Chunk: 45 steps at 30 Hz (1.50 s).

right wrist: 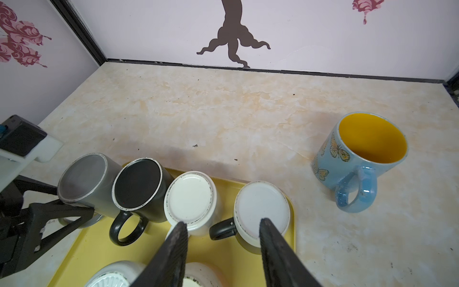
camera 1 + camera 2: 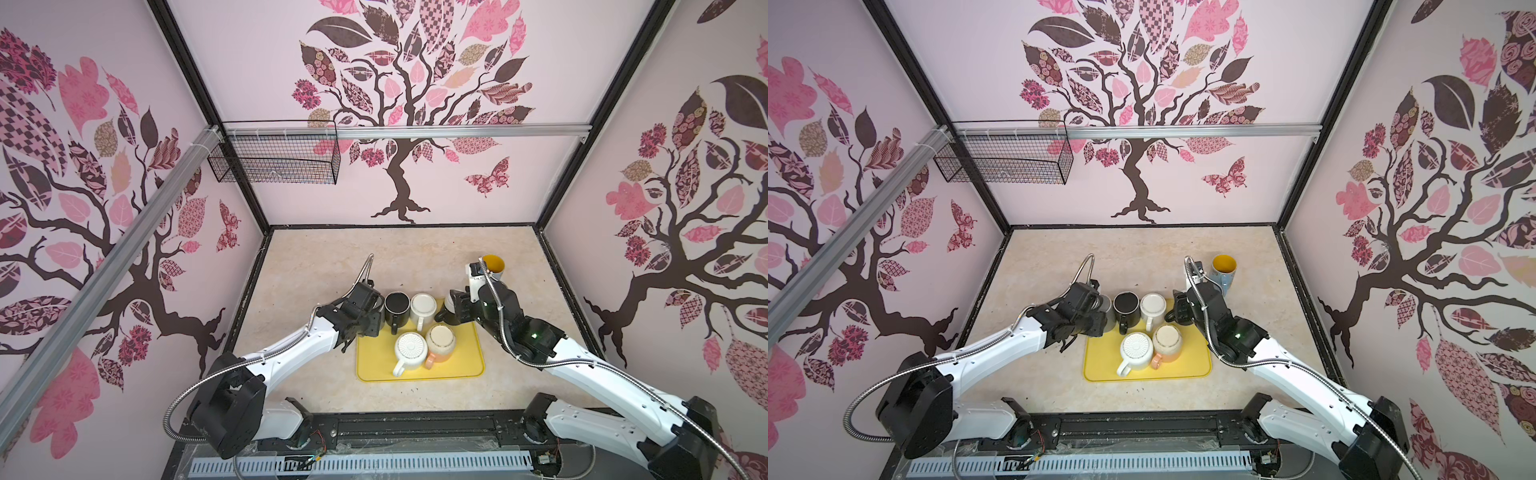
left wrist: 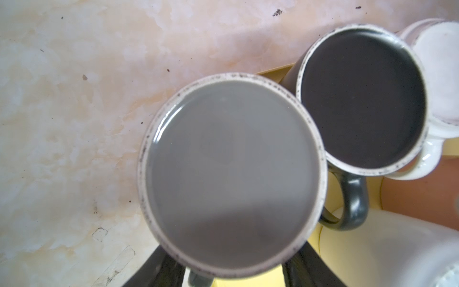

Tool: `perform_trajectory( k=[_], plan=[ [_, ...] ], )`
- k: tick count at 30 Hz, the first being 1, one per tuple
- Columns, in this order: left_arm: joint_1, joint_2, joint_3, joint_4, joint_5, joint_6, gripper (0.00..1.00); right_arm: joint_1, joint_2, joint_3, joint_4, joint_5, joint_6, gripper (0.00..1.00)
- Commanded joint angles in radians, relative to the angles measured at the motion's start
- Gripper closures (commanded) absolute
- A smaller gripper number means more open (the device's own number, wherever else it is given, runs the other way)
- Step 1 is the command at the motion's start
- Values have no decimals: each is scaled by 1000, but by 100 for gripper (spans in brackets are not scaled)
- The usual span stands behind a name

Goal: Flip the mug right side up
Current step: 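Lower the left gripper onto the upside-down grey mug and close on it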

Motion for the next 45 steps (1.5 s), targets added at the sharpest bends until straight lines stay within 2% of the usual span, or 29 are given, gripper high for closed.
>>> perform_trajectory(
  k=[1, 7, 15, 27, 41, 45],
  plan=[
    [3, 16, 39, 31, 0, 6, 43, 0, -13, 1, 18, 1, 3, 50],
    [5, 37, 50, 18, -25, -2, 46, -1, -9, -8, 25, -11, 10, 52],
    [23, 62, 47, 37, -21, -14, 57, 0, -10, -10, 29, -17, 8, 52],
    [36, 90, 59, 43, -90, -16, 64, 0, 9, -16, 46, -37, 10, 53],
    [56, 120, 82, 75, -117, 0, 72, 0, 26, -12, 64, -104, 22, 54],
    [60, 133, 99, 74, -113, 6, 77, 0, 24, -12, 63, -111, 24, 54]
  ],
)
